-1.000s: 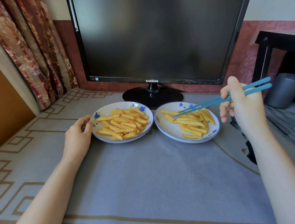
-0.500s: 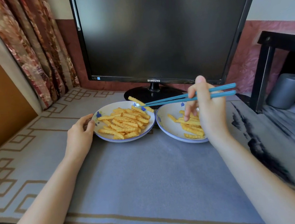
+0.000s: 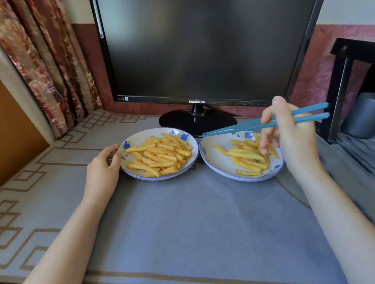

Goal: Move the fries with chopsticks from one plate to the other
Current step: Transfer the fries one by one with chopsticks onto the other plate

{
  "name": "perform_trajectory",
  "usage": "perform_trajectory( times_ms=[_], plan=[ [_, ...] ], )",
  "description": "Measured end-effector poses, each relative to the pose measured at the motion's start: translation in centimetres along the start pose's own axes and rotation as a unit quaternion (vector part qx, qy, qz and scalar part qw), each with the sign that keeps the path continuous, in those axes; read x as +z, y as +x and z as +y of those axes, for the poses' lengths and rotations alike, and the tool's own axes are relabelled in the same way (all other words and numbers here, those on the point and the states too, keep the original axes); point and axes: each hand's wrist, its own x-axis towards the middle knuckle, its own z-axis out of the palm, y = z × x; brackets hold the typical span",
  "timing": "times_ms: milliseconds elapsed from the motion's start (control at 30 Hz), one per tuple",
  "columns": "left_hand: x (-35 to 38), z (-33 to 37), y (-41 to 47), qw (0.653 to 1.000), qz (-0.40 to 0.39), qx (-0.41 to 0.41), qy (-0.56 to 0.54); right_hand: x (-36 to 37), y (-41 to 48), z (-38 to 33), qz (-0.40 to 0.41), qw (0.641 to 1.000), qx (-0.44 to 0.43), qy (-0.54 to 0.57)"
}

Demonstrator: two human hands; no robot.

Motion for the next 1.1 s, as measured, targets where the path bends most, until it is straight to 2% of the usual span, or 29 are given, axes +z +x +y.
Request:
perform_trajectory(
  times_ms=[200, 500, 800, 1100],
  plan=[
    [-0.1, -0.1, 0.0, 1.0, -0.002, 0.001, 0.001, -2.9, 1.2, -0.1, 0.0, 0.998, 0.019, -0.063],
    [0.0, -0.1, 0.0, 1.0, -0.002, -0.002, -0.003, -2.3, 1.1, 0.3, -0.02, 0.995, 0.036, -0.095],
    [-0.1, 0.1, -0.1, 1.0, 0.0, 0.0, -0.002, -0.2, -0.5, 0.0, 0.047, 0.999, 0.007, -0.008],
    [-0.1, 0.2, -0.2, 1.0, 0.0, 0.0, 0.003, 2.9, -2.6, 1.4, -0.056, 0.998, 0.004, -0.039]
  ],
)
